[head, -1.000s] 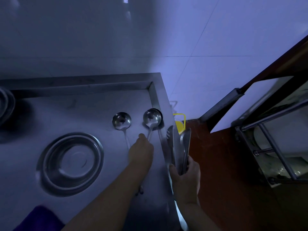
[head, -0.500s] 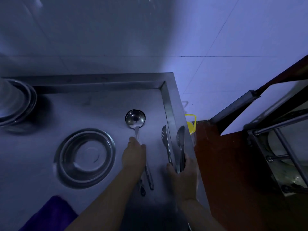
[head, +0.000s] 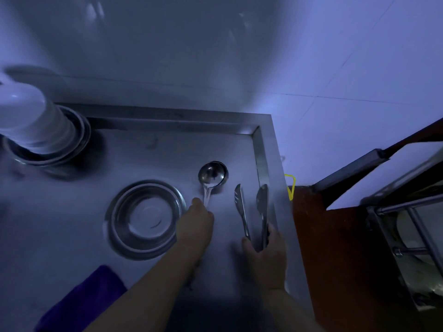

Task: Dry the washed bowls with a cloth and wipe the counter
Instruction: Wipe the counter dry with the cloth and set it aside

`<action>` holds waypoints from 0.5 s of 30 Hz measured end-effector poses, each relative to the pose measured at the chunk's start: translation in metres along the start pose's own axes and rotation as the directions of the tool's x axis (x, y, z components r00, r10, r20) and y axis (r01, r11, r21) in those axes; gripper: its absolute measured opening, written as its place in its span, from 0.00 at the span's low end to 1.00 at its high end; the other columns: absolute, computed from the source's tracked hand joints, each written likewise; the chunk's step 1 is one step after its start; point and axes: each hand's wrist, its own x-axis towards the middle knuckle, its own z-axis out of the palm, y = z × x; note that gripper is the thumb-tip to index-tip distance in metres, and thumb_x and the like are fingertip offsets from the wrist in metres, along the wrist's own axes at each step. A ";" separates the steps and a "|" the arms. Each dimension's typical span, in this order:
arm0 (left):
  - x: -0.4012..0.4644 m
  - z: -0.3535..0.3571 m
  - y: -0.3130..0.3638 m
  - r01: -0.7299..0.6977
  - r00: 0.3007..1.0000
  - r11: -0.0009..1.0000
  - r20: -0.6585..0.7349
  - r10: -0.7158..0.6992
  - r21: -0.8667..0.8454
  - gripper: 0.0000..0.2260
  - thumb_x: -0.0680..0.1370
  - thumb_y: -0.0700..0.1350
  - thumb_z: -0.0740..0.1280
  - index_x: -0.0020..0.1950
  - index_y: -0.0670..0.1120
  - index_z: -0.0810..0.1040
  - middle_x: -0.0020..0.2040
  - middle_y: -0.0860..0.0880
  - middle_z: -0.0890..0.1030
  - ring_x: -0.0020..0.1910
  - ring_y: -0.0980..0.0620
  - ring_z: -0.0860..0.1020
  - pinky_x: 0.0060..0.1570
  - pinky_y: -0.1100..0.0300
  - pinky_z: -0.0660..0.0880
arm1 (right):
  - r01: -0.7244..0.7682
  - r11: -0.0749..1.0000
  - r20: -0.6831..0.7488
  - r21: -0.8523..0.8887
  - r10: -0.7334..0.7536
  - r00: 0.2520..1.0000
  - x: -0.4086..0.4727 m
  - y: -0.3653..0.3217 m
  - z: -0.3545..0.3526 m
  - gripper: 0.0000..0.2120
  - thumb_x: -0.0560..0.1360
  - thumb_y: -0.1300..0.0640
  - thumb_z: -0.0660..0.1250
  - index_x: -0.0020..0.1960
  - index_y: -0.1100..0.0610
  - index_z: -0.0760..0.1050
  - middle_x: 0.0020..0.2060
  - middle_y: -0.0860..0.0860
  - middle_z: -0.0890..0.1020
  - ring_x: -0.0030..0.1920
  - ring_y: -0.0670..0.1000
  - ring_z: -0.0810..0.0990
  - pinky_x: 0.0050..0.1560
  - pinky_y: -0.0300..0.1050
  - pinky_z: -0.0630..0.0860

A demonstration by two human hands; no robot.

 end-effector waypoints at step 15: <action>-0.068 -0.138 -0.257 0.191 0.978 0.963 -0.118 -0.171 0.188 0.05 0.79 0.39 0.58 0.49 0.40 0.72 0.35 0.49 0.62 0.27 0.50 0.65 0.32 0.56 0.67 | 0.117 0.986 0.385 0.119 -0.154 0.910 -0.126 -0.148 0.135 0.14 0.65 0.50 0.72 0.49 0.50 0.74 0.43 0.43 0.73 0.46 0.47 0.73 0.42 0.41 0.72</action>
